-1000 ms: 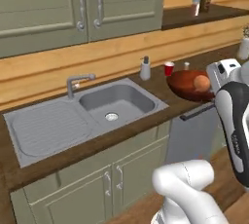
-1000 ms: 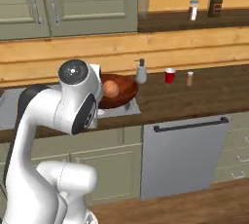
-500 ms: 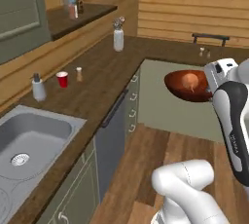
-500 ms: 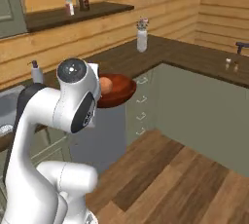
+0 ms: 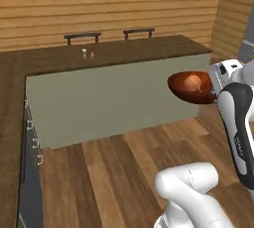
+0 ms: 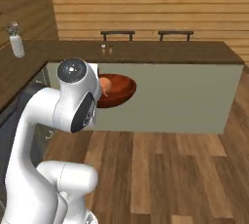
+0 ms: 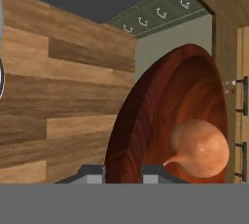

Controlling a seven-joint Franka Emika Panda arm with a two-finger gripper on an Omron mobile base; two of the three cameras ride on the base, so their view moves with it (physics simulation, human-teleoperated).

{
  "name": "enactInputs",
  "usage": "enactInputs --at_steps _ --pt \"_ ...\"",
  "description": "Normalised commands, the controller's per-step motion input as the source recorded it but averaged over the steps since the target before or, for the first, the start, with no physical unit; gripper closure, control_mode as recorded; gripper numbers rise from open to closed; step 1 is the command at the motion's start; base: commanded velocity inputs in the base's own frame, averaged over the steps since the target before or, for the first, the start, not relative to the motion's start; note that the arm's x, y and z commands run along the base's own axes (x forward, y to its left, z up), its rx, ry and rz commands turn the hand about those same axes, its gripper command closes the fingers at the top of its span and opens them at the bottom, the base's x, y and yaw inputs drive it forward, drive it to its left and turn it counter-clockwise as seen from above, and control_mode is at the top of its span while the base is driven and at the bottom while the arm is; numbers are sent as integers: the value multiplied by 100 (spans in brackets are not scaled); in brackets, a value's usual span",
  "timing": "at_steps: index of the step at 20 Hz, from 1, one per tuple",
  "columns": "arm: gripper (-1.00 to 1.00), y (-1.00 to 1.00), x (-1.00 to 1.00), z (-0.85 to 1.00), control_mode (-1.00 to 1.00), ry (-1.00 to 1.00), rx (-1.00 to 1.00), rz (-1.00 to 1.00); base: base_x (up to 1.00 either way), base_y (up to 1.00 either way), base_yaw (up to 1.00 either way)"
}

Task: Pick the onion from the sink and place it in the bowl. Then pick the bowl and place it in the microwave. Then close the microwave door and press the start button.

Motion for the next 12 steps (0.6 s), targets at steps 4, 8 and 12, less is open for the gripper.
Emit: enactInputs --at_steps 4,8,12 --pt "100 0 0 0 100 0 0 0 0 0 -100" --pt "100 0 0 0 100 0 0 0 0 4 -100" --pt "100 0 0 0 100 0 0 0 52 21 -69"
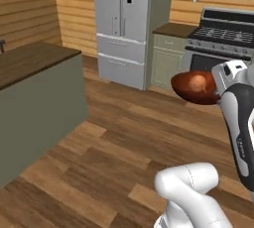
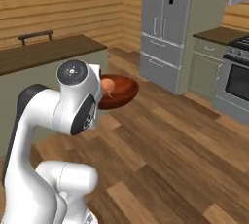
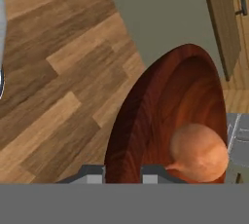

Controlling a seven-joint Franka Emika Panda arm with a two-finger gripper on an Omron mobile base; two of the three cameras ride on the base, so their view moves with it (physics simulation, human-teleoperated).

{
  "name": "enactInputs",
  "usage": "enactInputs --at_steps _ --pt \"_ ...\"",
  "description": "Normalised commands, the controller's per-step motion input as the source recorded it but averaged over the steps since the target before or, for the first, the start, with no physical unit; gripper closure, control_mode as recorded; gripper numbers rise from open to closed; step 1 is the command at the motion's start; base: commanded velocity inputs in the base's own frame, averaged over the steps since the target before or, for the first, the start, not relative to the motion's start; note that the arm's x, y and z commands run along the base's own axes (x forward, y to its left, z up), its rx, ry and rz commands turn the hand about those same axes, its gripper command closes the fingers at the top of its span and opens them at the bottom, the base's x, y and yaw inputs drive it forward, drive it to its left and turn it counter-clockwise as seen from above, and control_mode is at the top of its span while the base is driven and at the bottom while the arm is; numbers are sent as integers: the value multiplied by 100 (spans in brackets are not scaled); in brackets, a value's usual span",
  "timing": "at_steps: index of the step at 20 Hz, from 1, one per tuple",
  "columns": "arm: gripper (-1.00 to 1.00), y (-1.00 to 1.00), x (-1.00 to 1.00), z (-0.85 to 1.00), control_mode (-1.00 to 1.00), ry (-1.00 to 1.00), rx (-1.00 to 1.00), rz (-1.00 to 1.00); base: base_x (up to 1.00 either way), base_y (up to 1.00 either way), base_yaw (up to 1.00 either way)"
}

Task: Pick the onion from the sink and place it in the bowl. Then pick the bowl and place it in the microwave. Then close the microwave door and press the start button.

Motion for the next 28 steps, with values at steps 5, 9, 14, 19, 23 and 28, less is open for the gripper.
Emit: enactInputs --at_steps 5,9,14,19,23,28 --pt "100 0 0 0 100 0 0 0 100 1 -13" --pt "100 0 0 0 100 0 0 0 99 -15 -18" --pt "100 0 0 0 100 0 0 0 88 -26 -48" --pt "100 0 0 0 100 0 0 0 77 0 -59" --pt "100 0 0 0 100 0 0 0 95 -1 -50" --pt "100 0 0 0 100 0 0 0 100 9 -27"
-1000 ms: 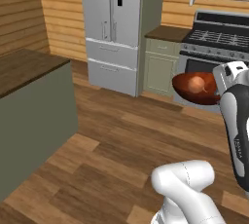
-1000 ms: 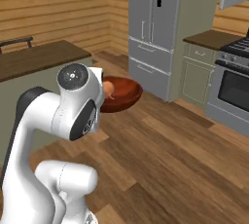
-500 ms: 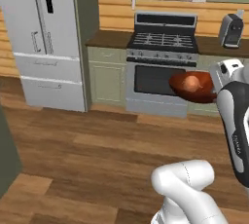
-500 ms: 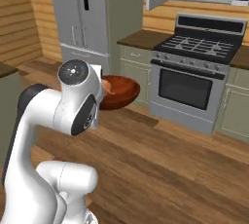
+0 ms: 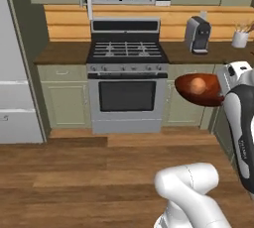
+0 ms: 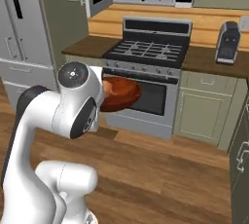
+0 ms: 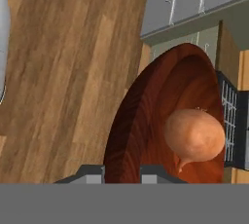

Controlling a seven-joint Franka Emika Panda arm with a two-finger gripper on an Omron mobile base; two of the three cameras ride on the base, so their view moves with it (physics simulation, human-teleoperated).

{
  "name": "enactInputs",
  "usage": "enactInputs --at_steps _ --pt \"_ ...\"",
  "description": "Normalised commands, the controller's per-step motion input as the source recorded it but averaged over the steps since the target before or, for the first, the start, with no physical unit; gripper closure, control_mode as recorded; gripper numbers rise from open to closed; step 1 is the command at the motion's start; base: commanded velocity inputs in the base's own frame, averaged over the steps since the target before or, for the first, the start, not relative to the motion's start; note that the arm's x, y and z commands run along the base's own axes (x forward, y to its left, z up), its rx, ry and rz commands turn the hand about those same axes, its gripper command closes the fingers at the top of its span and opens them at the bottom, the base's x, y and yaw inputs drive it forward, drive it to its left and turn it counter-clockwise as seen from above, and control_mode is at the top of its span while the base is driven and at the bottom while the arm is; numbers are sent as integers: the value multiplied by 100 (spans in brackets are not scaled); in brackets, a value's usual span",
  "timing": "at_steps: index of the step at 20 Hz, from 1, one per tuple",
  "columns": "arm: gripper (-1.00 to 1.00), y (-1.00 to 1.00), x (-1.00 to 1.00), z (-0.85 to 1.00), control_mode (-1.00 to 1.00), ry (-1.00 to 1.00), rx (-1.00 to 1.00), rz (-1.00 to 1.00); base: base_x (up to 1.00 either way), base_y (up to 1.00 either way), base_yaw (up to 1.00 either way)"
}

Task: Pick the onion from the sink and place it in the bowl. Then pick the bowl and place it in the microwave. Then close the microwave door and press the start button.

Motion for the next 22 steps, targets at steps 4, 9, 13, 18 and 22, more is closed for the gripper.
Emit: enactInputs --at_steps 4,9,13,18,22 --pt "100 0 0 0 100 0 0 0 100 -3 16" --pt "100 0 0 0 100 0 0 0 100 -48 33" --pt "100 0 0 0 100 0 0 0 100 -56 37" --pt "100 0 0 0 100 0 0 0 97 -70 39" --pt "100 0 0 0 100 0 0 0 73 -81 38"
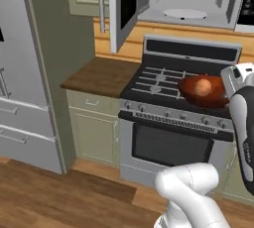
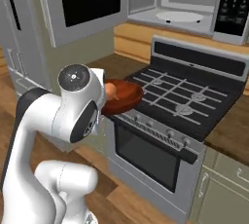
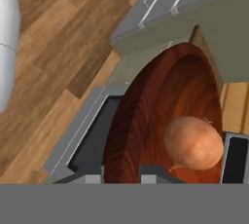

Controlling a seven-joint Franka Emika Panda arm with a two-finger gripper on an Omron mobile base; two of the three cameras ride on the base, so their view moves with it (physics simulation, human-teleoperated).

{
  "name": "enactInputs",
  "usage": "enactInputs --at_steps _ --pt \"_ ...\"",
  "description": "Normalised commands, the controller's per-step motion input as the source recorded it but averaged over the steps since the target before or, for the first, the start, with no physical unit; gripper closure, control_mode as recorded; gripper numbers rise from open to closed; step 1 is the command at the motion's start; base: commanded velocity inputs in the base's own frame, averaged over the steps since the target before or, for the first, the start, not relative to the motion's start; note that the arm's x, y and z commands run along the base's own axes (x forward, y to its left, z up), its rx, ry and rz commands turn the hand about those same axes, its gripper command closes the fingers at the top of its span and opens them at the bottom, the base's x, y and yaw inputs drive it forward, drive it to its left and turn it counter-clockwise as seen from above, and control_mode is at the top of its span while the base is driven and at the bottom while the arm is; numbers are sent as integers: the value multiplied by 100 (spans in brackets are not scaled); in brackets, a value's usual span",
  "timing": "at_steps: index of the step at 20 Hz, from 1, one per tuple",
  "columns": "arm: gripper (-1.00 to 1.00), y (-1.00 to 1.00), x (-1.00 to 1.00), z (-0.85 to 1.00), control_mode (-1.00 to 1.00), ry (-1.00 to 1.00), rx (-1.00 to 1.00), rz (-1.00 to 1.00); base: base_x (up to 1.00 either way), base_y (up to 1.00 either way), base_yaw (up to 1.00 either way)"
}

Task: Pick the onion from the sink and place it in the bowl. Then pick the bowl and place it in the microwave. Then close the microwave door and press the start button.

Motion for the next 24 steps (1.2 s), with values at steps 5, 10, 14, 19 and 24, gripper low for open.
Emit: enactInputs --at_steps 5,10,14,19,24 --pt "100 0 0 0 100 0 0 0 45 -59 29" --pt "100 0 0 0 100 0 0 0 55 -21 17" --pt "100 0 0 0 100 0 0 0 74 -35 20" --pt "100 0 0 0 100 0 0 0 50 -30 19" --pt "100 0 0 0 100 0 0 0 62 -4 6"
